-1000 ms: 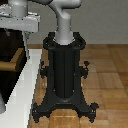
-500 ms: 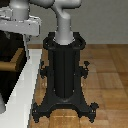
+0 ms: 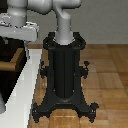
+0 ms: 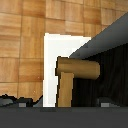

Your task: Open the door by pressing down and pulling on the handle.

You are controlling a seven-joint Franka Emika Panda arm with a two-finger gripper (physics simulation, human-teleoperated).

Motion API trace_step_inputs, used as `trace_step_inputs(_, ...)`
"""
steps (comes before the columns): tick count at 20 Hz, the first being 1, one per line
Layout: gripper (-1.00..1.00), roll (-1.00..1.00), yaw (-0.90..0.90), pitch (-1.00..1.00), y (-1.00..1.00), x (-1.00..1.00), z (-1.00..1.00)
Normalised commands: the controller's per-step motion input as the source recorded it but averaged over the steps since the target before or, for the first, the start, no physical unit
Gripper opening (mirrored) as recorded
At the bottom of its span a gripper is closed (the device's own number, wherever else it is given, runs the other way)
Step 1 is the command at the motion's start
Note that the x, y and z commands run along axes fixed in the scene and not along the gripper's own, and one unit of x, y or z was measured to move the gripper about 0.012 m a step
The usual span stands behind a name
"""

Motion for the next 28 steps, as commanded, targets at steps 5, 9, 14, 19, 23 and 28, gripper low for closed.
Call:
trace_step_inputs(5,1.0,0.0,0.0,0.0,0.0,0.0,-0.4)
trace_step_inputs(9,1.0,0.0,0.0,0.0,0.0,0.0,-0.25)
trace_step_inputs(14,1.0,0.0,0.0,0.0,-0.4,0.0,-0.4)
trace_step_inputs(19,1.0,0.0,0.0,0.0,-0.4,0.0,-0.4)
trace_step_inputs(23,1.0,0.0,0.0,0.0,-0.25,0.0,-0.25)
trace_step_inputs(28,1.0,0.0,0.0,0.0,-0.2,0.0,-0.4)
